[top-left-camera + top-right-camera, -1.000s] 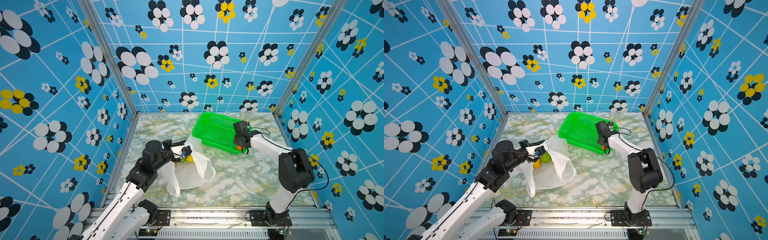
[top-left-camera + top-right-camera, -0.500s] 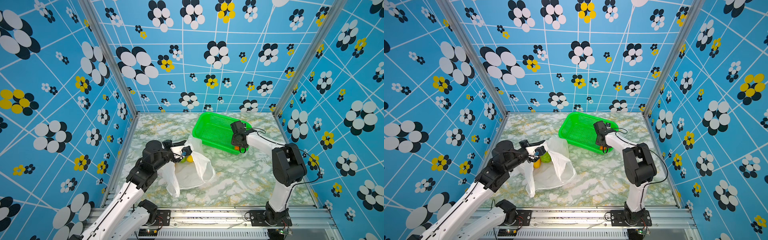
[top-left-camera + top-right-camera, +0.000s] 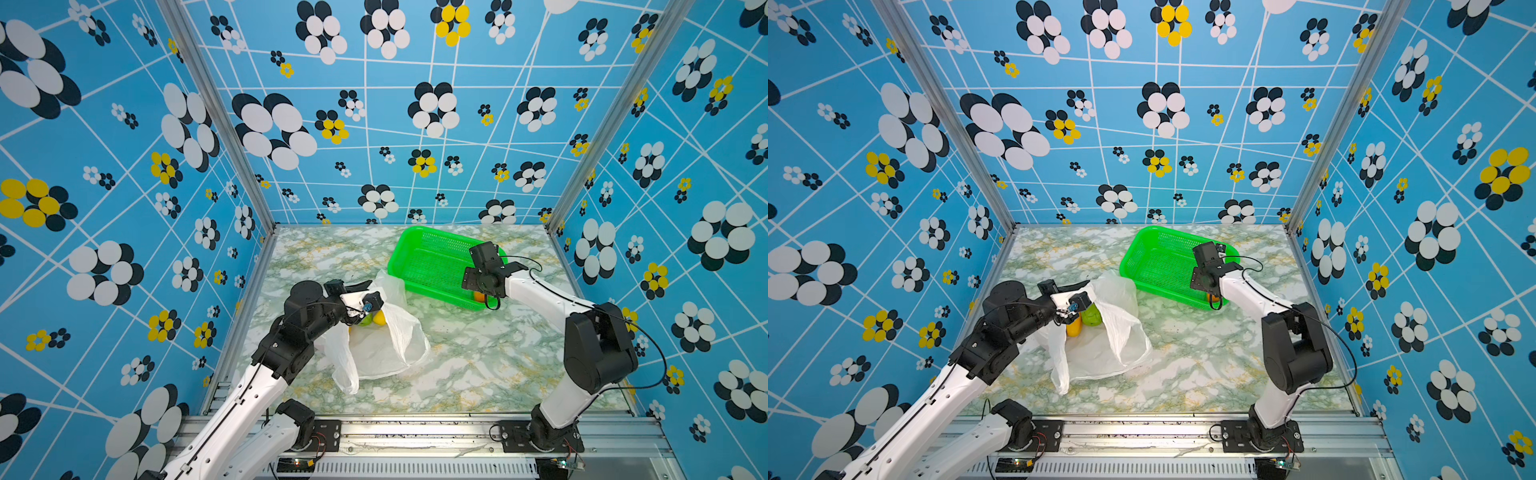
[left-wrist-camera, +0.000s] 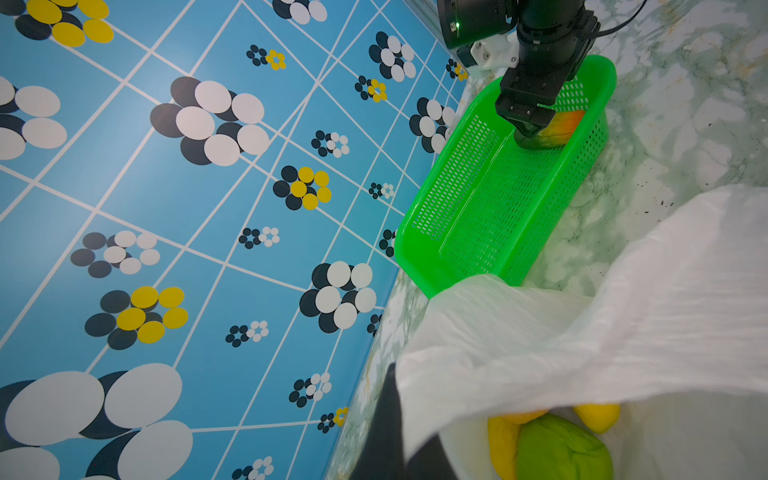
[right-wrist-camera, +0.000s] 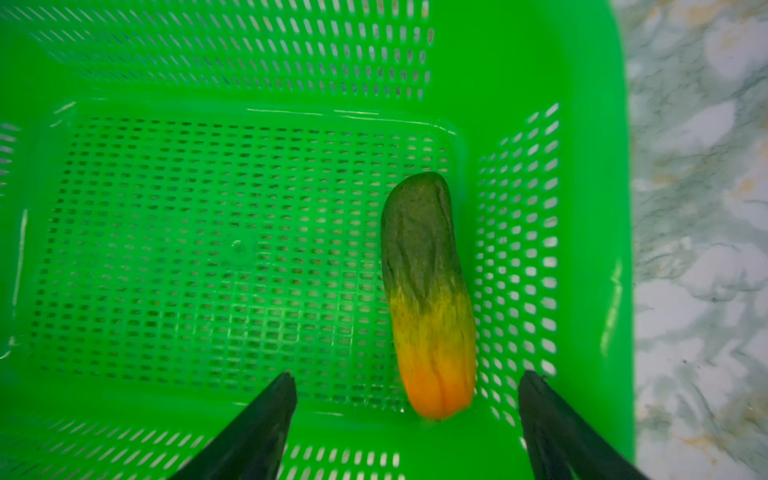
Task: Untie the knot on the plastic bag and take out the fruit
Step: 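Open the right gripper to drop the papaya into the basket, then move the open right gripper back into the bag above the fruit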
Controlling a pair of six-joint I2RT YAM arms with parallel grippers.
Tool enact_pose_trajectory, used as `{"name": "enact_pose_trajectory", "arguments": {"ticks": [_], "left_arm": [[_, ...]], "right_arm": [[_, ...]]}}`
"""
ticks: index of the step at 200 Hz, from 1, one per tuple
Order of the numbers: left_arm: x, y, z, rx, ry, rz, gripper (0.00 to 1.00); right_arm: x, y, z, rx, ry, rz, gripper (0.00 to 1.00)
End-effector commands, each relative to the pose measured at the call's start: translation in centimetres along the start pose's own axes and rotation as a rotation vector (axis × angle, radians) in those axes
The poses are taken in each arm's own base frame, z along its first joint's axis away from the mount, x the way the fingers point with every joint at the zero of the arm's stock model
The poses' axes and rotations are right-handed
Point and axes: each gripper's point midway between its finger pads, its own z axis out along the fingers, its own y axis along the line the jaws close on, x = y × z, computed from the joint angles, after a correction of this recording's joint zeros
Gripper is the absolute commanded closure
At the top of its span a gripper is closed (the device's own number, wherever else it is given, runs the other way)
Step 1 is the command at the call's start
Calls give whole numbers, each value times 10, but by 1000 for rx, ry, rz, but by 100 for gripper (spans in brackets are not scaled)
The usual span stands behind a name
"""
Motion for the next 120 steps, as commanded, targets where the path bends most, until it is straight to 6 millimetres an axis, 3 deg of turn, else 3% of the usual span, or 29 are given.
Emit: {"name": "enact_pose_trajectory", "arguments": {"ticks": [1,7,12,21,49,82,103,120], "left_arm": [[-3,4,-2,-19,-19,0,100],[-3,4,-3,-20,-20,0,100],[-4,4,-3,-20,-22,1,100],[-4,4,-2,-20,-28,0,100],[-3,4,-2,-13,-24,-10,100],[-3,4,-2,-23,-24,3,100],[-4,3,-2,-18,-25,1,100],[-3,4,-3,-22,-23,3,100]], "right_arm": [[-21,4,-42,-68,-135,-2,14],[-25,6,-55,-99,-176,-2,13],[-28,6,-65,-126,-211,5,2],[-34,0,-84,-148,-274,52,1],[-42,-55,-135,-108,-464,424,1],[-48,-46,-180,-337,-539,463,1],[-46,-62,-193,-345,-610,506,1],[-45,-48,-209,-492,-699,382,1]]}}
